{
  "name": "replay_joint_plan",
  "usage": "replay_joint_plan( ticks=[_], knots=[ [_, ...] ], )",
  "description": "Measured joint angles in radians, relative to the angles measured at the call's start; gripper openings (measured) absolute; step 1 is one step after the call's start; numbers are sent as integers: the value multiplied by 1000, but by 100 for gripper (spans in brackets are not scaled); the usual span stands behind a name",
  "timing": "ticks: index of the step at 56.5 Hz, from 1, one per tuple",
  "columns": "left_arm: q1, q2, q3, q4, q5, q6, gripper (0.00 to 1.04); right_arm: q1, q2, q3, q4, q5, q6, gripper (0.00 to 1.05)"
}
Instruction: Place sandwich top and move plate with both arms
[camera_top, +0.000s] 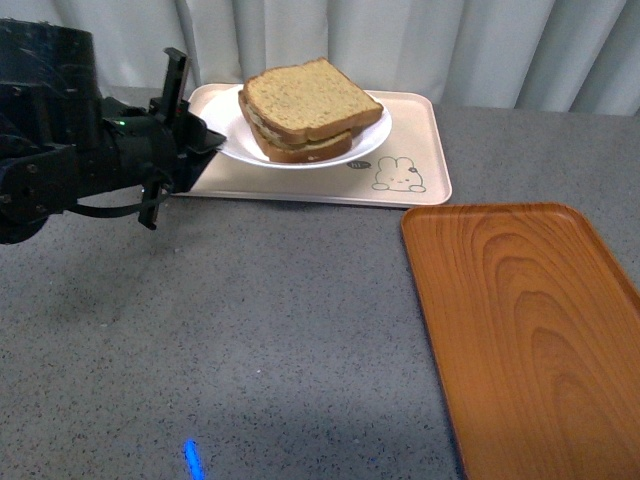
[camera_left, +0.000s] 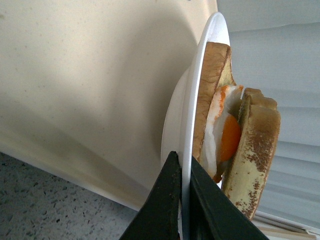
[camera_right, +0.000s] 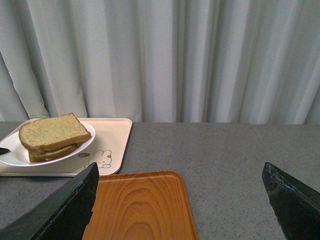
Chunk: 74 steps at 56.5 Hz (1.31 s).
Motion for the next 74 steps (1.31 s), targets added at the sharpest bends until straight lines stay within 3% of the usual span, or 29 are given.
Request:
replay_joint_plan(
  ticks=[25,43,59,74],
  knots=[
    [2,63,99,-92,-41,56,4,0,0,0,0,0,0,96],
    [21,1,-7,-69,-50,138,55,0,0,0,0,0,0,96],
    [58,-262,-281,-17,-88,297,100,0,0,0,0,0,0,96],
    [125,-601,-629,-42,-160,537,98,0,0,0,0,0,0,96]
  ],
)
